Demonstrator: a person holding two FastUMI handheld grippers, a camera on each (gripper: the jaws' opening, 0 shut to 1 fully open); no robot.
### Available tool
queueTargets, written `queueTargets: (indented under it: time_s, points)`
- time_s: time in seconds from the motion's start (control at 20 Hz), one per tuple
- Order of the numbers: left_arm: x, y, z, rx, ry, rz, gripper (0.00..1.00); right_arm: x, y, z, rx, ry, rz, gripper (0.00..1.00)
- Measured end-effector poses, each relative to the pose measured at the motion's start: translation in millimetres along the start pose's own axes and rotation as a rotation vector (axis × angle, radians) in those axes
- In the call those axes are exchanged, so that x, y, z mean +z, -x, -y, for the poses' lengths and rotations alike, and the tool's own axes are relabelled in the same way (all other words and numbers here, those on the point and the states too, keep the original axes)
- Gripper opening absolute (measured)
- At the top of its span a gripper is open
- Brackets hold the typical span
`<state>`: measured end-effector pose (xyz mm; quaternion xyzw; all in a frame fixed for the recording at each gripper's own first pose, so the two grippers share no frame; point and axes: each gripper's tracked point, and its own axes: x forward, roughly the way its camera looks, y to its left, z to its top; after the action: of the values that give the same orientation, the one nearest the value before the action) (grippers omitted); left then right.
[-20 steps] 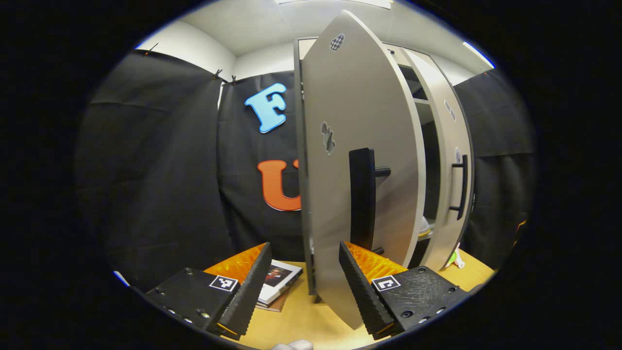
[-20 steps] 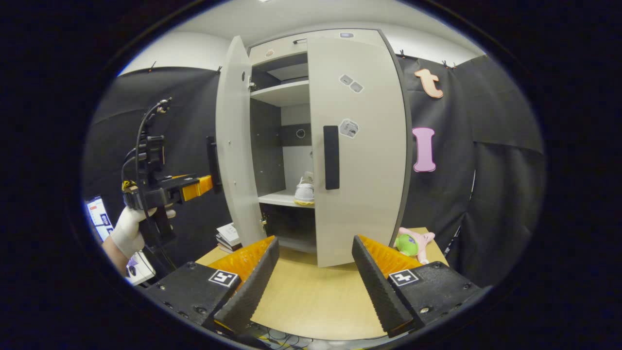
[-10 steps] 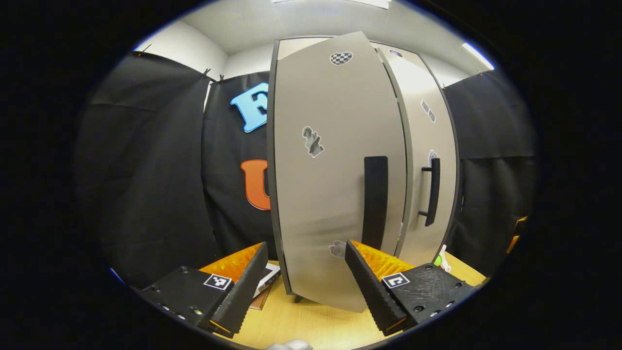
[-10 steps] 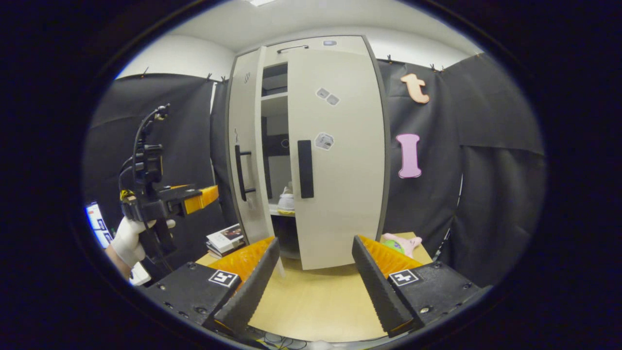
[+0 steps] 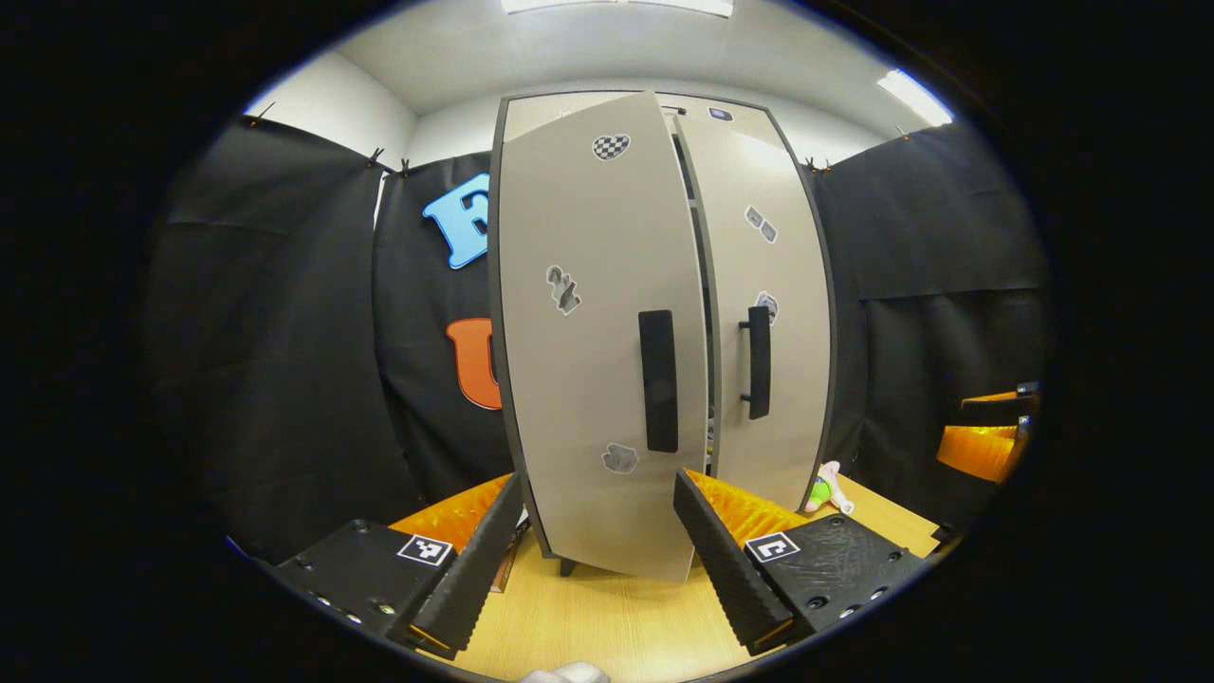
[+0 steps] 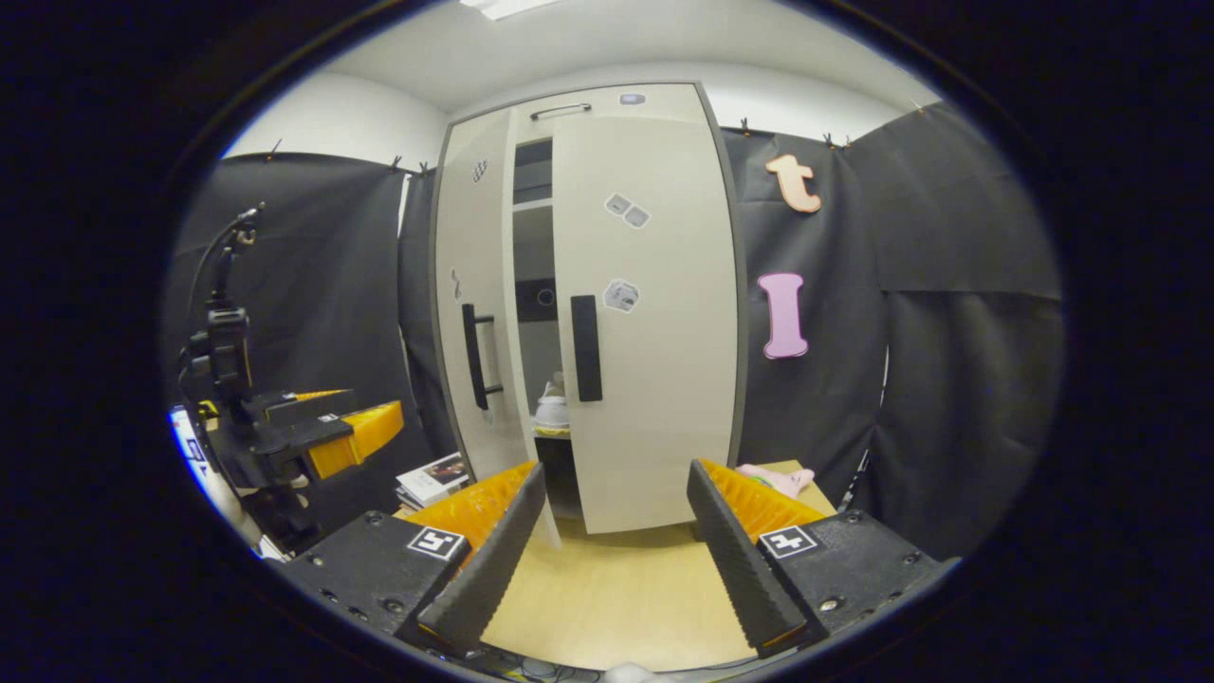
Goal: Grab one shoe with the right hand and put it into the shoe cabinet, grab the other shoe with the left hand and put it into the shoe cabinet; then close the right door with the right hand and the left door with the left hand.
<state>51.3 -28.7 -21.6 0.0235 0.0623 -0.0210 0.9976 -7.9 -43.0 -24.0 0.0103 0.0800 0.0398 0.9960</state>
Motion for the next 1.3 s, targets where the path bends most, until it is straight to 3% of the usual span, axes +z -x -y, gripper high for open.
queueTargets:
  time_s: [0.05, 0.3, 0.7, 1.3]
  points:
    - [0.9, 8.6, 1.3, -0.001, -0.004, 0.001, 1.00, 1.5, 2.3, 1.6, -0.012, -0.001, 0.010, 0.95]
    - [-9.3, 44.2, -2.6, 0.002, 0.013, -0.014, 1.00, 9.3, 15.7, 1.8, -0.049, -0.017, 0.046, 0.98]
    - [-12.9, 93.6, -21.4, 0.062, 0.013, -0.014, 0.96, 6.6, 30.5, -0.6, -0.083, -0.004, 0.074, 0.98]
    - [-8.4, 104.0, -21.0, 0.074, 0.038, -0.002, 1.00, -1.8, 40.4, -6.0, -0.083, -0.004, 0.057, 0.98]
